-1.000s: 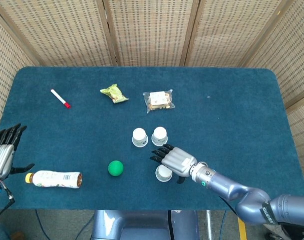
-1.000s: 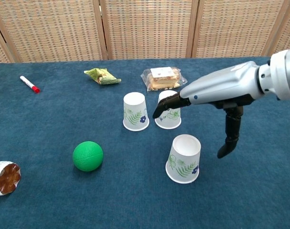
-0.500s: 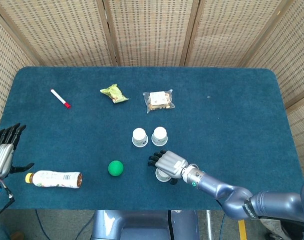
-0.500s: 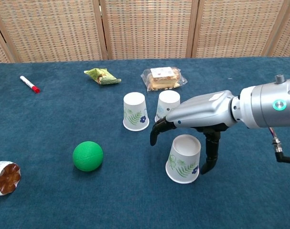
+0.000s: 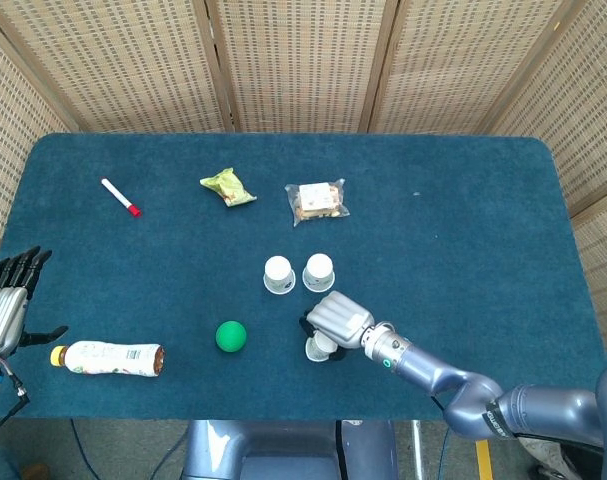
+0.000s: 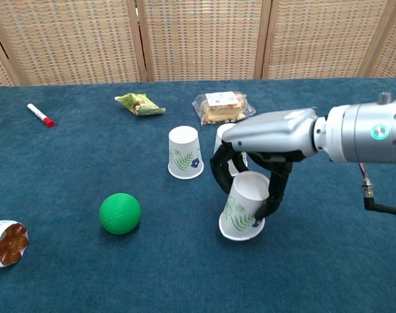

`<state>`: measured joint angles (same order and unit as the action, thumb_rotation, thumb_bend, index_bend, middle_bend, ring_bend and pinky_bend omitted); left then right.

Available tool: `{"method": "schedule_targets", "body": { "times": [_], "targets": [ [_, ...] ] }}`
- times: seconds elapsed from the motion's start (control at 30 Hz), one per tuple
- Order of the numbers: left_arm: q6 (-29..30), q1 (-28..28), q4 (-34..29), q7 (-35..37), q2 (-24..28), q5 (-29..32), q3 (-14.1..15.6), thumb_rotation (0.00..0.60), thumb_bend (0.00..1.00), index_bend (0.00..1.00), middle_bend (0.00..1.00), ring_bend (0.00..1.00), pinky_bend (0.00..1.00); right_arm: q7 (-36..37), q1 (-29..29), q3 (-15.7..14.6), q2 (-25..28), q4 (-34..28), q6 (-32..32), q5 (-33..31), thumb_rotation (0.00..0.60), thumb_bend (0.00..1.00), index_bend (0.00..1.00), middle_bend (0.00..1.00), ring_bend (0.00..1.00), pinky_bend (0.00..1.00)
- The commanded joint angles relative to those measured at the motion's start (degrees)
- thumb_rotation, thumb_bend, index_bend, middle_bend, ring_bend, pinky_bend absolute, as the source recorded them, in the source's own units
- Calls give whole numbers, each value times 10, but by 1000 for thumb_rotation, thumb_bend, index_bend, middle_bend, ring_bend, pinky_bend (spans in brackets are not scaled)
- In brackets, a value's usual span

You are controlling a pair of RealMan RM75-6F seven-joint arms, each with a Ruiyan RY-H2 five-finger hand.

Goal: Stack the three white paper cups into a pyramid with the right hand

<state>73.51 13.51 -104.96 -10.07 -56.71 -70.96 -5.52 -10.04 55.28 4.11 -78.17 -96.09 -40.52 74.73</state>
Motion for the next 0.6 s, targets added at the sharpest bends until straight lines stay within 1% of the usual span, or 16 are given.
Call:
{"method": "schedule_targets", "body": {
  "times": [0.03, 0.2, 0.3, 0.33, 0.47, 0.6],
  "targets": [
    [-1, 1, 0, -1, 0, 1, 0, 600, 0, 0, 0, 0, 0, 20, 0, 25, 25, -18, -13, 2, 600, 293, 521, 544, 530, 710],
    [-4, 3, 1, -3, -1, 4, 0, 600, 0, 0, 0, 0, 0, 27, 13, 67, 49, -26, -19, -29, 600, 294, 517, 547, 530, 710],
    [-6, 4, 2, -4, -2, 7, 0, 600, 0, 0, 0, 0, 0, 23, 31, 99, 52, -13, -15, -74, 600, 296, 515, 549, 530, 710],
    [-7, 5, 2, -5, -2, 8, -1, 600, 0, 0, 0, 0, 0, 16, 38, 105, 50, -5, -10, -91, 600, 297, 515, 549, 530, 710],
    [-9, 6, 4, -6, -4, 13, -2, 600, 0, 0, 0, 0, 0, -16, 62, 114, 39, 19, 1, -140, 600, 298, 515, 548, 530, 710],
    [-16, 11, 7, -10, -6, 20, -3, 600, 0, 0, 0, 0, 0, -54, 96, 115, 9, 59, 11, -207, 600, 301, 514, 548, 530, 710]
  ]
}}
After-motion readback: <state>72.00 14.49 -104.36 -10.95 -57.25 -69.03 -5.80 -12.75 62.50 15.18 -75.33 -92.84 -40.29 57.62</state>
